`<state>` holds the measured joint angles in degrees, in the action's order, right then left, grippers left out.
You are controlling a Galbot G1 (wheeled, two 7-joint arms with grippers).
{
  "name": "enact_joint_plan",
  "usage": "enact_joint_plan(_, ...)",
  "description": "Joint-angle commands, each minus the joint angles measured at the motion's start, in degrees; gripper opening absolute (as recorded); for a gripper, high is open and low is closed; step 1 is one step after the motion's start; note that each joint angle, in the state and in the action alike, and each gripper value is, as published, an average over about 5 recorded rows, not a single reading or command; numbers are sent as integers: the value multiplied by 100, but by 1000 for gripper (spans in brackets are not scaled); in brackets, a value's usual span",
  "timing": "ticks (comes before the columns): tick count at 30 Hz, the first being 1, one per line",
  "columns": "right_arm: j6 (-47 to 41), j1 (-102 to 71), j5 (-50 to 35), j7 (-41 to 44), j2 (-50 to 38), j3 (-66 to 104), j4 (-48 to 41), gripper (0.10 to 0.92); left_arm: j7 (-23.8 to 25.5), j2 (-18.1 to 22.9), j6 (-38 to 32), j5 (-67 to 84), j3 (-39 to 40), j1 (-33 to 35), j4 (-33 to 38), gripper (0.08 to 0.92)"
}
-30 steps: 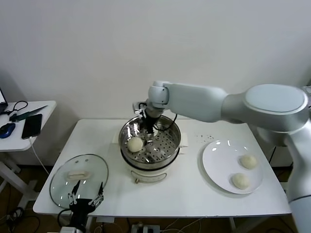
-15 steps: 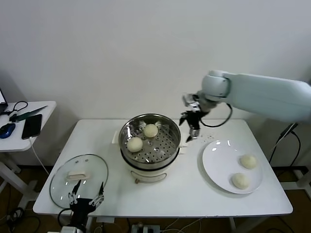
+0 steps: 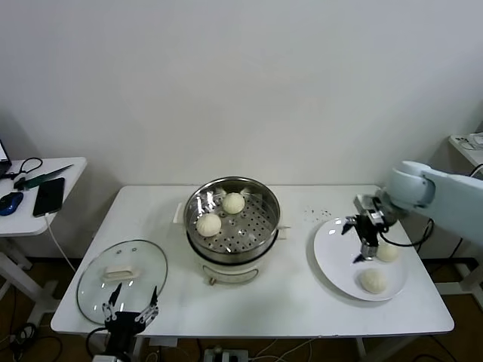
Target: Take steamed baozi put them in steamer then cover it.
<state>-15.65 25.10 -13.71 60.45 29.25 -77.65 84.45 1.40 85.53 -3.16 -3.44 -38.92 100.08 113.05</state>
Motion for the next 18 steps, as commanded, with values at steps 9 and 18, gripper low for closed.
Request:
enact_joint_plan(9,147,-1961,1173,30,-161,1252,-895,823,-4,31,0,-4,-95,-1,-114,823)
enact_joint_plan(18,148,-1937,1103,47,67,1262,-1092,823,-7,29,-10,-1,-114,-22,-177,823)
